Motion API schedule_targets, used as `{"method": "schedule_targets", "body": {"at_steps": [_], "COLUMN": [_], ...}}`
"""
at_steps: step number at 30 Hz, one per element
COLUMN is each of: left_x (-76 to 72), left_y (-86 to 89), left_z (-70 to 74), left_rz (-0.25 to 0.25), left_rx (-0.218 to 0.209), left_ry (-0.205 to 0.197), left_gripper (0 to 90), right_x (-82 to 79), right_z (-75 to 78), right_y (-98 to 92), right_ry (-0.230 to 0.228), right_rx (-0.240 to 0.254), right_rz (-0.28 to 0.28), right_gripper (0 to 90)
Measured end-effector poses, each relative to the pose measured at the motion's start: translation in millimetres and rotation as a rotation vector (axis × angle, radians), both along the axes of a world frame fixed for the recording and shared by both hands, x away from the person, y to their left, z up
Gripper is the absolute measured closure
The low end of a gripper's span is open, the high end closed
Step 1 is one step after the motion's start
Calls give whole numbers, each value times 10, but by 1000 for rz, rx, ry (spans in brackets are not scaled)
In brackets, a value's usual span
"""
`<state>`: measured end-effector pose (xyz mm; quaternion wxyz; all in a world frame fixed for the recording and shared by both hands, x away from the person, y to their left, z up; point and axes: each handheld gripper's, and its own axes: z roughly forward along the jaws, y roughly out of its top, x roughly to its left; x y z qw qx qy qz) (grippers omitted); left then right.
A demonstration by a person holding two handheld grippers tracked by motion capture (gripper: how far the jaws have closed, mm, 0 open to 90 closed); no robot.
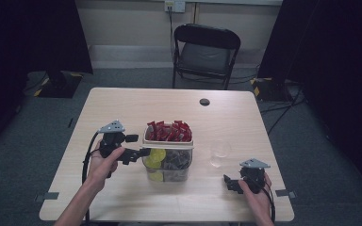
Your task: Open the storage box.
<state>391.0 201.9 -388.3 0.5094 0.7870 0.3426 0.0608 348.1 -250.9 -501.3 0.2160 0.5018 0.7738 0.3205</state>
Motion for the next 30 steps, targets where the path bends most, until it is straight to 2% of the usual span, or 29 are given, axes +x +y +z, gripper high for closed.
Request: {"method": "schedule_targets", "body": {"at_steps": [2,5,10,15,16,24,30], "left_x": [15,37,70,109,130,198,216], "left_y": [-9,-26,-64,-68,-68,-56,-37], "left_z": [-1,2,41,60,50,64,60], "left_rz": [4,5,-13,-15,-14,-9,25], "left_rx": [-10,12,17,-4,-19,-14,-6], "left_ry": [7,-2,-9,-9,-4,-2,-1], "left_gripper": [155,154,154,155,153,154,156], "right_x": [0,0,0,0,0,0,-1], "right_z": [0,0,0,0,0,-1,-1], "right_y": [0,0,0,0,0,-1,-1], "right_ry": [0,0,0,0,0,-1,-1], "right_rx": [0,0,0,0,0,0,1], "right_rz": [0,0,0,0,0,2,1], "right_gripper": [13,13,12,12,12,13,13]}}
